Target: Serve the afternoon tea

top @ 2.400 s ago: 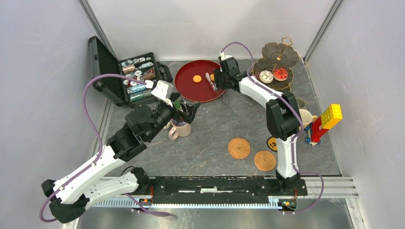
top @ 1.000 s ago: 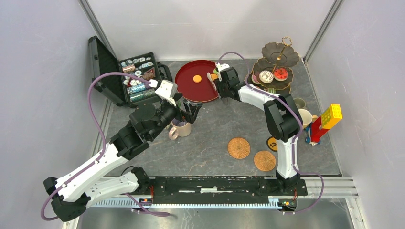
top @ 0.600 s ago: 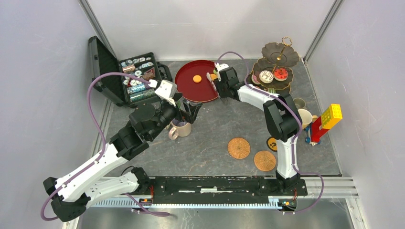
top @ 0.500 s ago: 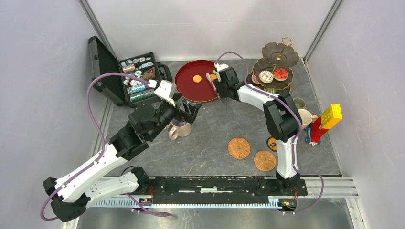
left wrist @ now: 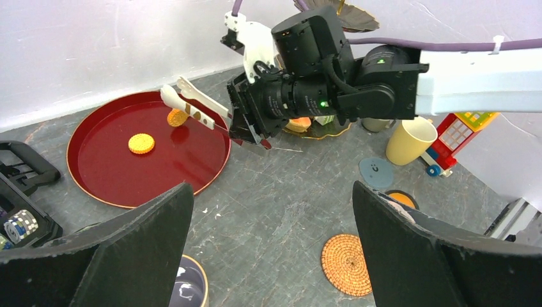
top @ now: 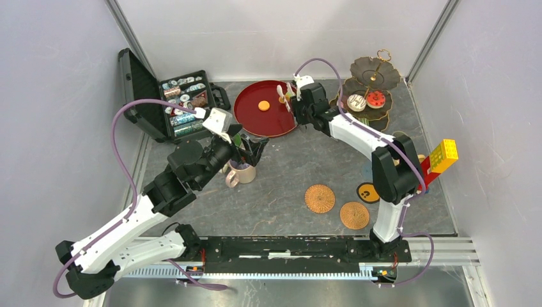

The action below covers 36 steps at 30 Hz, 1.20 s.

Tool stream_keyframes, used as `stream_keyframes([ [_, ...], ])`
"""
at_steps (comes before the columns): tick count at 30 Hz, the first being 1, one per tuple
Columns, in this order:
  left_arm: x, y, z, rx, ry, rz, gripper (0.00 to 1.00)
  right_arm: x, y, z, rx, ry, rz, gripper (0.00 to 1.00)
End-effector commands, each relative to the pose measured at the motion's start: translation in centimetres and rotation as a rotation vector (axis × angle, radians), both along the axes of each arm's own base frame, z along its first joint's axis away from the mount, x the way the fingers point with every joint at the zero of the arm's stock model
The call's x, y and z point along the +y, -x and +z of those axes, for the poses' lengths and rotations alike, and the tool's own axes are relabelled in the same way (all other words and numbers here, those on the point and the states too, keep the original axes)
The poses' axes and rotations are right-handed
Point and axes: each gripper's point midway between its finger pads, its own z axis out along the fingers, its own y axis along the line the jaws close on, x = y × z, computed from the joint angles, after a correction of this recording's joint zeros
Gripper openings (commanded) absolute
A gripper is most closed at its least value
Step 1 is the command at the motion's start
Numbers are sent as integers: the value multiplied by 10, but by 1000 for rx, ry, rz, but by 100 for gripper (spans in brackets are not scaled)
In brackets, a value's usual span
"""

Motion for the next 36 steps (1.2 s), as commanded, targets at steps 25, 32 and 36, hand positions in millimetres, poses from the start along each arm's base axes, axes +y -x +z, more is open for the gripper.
stream_keyframes([
  [25,1,3,15,-32,37,-8,100,23,-28,-31,50,-75,-68,5],
  [32,1,2,14,-29,32,-4,100,28,-39,-44,35,-62,-57,26],
  [36,1,2,13,-27,29,-2,100,32,-44,-47,21,-54,-39,45],
])
